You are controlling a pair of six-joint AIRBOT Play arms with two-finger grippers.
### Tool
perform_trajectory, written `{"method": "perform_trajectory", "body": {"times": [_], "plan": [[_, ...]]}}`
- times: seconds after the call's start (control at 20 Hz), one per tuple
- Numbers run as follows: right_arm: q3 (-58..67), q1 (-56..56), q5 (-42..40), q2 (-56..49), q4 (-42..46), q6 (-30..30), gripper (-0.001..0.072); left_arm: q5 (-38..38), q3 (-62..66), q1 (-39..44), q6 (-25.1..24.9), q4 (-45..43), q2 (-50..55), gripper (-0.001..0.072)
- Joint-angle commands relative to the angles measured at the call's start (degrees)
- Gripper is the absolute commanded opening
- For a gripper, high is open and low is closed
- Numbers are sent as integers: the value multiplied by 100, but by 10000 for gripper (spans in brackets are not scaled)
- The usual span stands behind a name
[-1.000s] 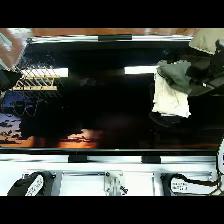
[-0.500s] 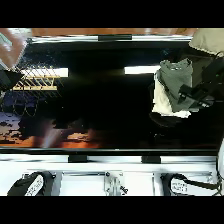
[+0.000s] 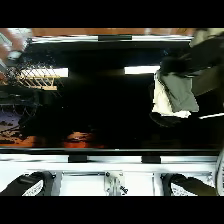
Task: Fold the shirts.
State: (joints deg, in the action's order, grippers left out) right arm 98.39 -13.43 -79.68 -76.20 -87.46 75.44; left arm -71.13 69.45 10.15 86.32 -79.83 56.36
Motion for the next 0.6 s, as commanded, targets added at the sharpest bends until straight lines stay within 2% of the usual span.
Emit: {"method": "perform_trajectory", "body": {"times": [0.0,0.05,0.1,0.15,0.25,0.55], "plan": [[-149,-1036,-306,-643,83,-411,582,-1222,286,1056,741,-1812,997,83],[-149,-1023,-372,-883,-586,-374,582,-1364,404,1132,741,-1814,1248,295],[-149,-1025,-415,-1084,-1034,-365,582,-1390,492,1180,743,-1814,1429,576],[-149,-1027,-476,-1222,-1311,-367,582,-1399,549,1191,743,-1812,1558,664],[-149,-1027,-629,-1329,-1657,-365,582,-1394,555,1178,737,-1816,1650,663],[-149,-1025,-629,-1333,-1685,-367,582,-1390,555,1167,723,-1814,1681,664]]}}
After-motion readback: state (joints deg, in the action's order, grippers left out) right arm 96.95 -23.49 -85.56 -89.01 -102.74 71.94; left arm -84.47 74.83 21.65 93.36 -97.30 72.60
